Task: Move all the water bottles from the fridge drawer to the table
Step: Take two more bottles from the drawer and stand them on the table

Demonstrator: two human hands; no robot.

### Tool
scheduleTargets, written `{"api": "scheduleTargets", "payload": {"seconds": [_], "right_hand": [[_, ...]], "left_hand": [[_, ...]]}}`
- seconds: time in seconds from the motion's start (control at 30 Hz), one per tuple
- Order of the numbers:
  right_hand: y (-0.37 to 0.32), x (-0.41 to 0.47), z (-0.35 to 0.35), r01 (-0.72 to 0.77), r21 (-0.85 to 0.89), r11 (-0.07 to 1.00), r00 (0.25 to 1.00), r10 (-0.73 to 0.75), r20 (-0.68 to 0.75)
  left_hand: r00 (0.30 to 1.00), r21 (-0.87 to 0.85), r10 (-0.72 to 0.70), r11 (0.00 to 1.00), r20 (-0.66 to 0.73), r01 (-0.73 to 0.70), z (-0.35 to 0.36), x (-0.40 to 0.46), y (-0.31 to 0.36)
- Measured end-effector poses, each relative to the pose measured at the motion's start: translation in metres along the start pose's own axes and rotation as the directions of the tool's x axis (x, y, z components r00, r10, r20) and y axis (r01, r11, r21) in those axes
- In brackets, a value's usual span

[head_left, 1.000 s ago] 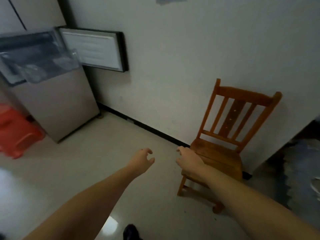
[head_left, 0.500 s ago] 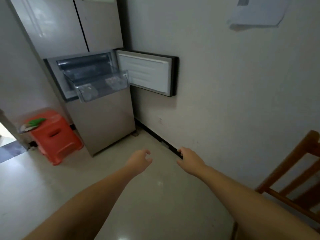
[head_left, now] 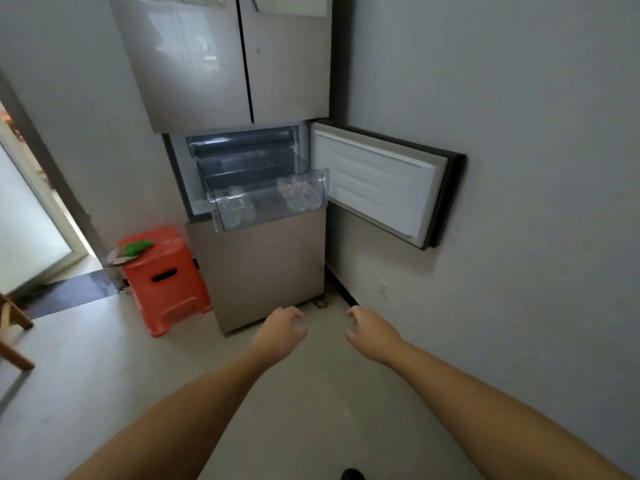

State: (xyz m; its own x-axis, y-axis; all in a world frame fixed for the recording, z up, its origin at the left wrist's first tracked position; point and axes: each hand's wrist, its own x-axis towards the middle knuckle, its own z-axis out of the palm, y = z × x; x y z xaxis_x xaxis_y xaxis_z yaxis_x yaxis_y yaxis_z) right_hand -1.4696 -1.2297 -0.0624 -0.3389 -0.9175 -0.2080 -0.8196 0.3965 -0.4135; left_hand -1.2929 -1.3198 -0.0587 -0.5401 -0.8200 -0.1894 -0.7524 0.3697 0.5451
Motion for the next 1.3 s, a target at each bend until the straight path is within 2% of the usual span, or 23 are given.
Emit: {"api": "scheduleTargets", "payload": {"seconds": [0.3, 0.5, 0.6, 0.8, 1.0, 1.07, 1.17, 1.3], "right_hand": [[-0.019, 0.202, -0.088, 0.164, -0.029, 0.986, 0.986, -0.165, -0.015], [-0.042, 0.296, -0.098, 0.201, -0.001, 0.98, 0.978, -0.201, 0.051], [-0.063, 0.343, -0.105, 0.227, 0.015, 0.974, 0.973, -0.227, 0.028], [-0.1, 0.435, -0.137, 0.196, 0.045, 0.98, 0.98, -0.195, -0.028], [-0.125, 0.515, -0.184, 0.144, 0.132, 0.981, 0.978, -0.121, -0.169], [-0.122, 0.542, -0.192, 0.107, 0.158, 0.982, 0.98, -0.078, -0.184], [-0.118, 0.579, -0.202, 0.072, 0.187, 0.98, 0.985, -0.041, -0.165], [-0.112, 0.638, -0.199, 0.017, 0.116, 0.993, 1.0, -0.017, 0.001]], "left_hand": [[0.98, -0.057, -0.096, 0.995, -0.177, 0.087, -0.068, 0.17, 0.008], [0.981, -0.078, -0.103, 0.993, -0.164, 0.091, -0.088, 0.247, 0.001], [0.983, -0.065, -0.068, 0.996, -0.173, 0.058, -0.113, 0.293, -0.007], [0.976, -0.068, 0.003, 0.998, -0.219, -0.018, -0.18, 0.394, -0.016], [0.965, -0.075, 0.037, 0.995, -0.261, -0.058, -0.234, 0.481, -0.009], [0.968, -0.099, 0.018, 0.994, -0.252, -0.044, -0.239, 0.504, -0.009], [0.988, -0.161, -0.053, 0.987, -0.144, 0.03, -0.236, 0.535, -0.011], [0.985, -0.185, -0.169, 0.968, 0.028, 0.172, -0.222, 0.588, -0.015]]}}
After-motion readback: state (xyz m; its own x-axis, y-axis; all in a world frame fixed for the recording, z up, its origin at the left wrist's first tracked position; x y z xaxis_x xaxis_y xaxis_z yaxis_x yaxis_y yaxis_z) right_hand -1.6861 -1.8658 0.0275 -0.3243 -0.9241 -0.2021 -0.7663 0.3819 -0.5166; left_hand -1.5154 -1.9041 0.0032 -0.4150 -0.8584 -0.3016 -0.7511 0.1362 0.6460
